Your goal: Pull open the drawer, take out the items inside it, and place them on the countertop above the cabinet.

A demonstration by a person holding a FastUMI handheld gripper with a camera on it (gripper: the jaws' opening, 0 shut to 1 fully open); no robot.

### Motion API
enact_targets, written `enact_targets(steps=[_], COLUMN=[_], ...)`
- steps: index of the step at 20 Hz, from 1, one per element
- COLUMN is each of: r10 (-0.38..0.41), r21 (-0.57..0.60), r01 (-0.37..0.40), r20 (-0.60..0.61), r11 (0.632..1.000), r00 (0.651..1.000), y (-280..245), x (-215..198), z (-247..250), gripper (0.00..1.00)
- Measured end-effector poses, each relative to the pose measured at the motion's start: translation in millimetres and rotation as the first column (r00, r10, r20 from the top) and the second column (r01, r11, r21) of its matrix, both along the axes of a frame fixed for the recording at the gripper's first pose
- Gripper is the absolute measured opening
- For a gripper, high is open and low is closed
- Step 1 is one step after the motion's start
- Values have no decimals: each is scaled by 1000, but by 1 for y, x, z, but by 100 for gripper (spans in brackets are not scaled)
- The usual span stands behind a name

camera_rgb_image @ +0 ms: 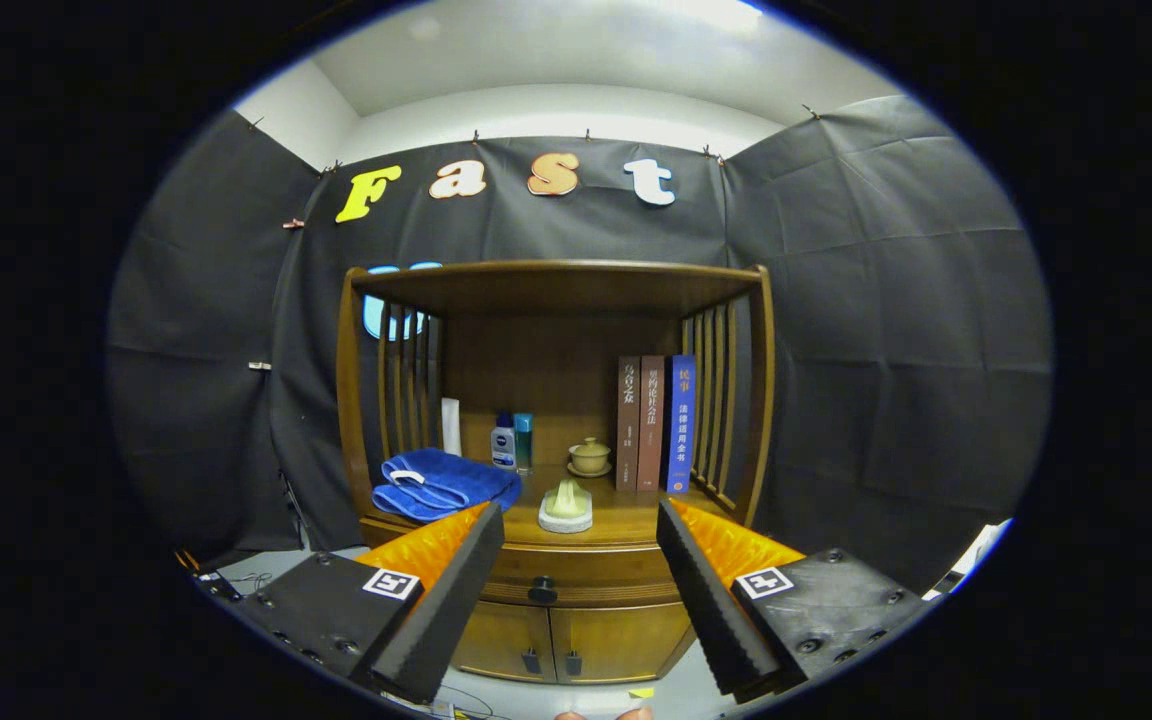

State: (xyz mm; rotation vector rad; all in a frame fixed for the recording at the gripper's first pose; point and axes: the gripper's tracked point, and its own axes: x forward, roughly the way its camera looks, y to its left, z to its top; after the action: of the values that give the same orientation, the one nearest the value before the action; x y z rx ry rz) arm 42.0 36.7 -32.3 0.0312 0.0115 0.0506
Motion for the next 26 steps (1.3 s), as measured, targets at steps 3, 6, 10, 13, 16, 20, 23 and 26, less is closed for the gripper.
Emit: enact_targets(steps=[3,6,10,13,16,20,23,26], r10=[27,24,42,40,51,47,47,45], r21=[49,53,61,53,61,64,75,81], r01=[-26,-24,-42,-40,-50,-46,-45,-43], r20=[-13,3,5,0,-12,-9,-18,-22], r11=[998,998,997,998,997,997,996,996], r00=[1000,1000,999,999,999,999,999,999], y=[-11,-23,-28,-33,-31,-33,-33,-33], x=[-28,-44,-63,-72,-78,-81,-81,-80], z=[14,21,24,21,18,17,15,13], gripper=[99,99,99,99,99,99,99,99])
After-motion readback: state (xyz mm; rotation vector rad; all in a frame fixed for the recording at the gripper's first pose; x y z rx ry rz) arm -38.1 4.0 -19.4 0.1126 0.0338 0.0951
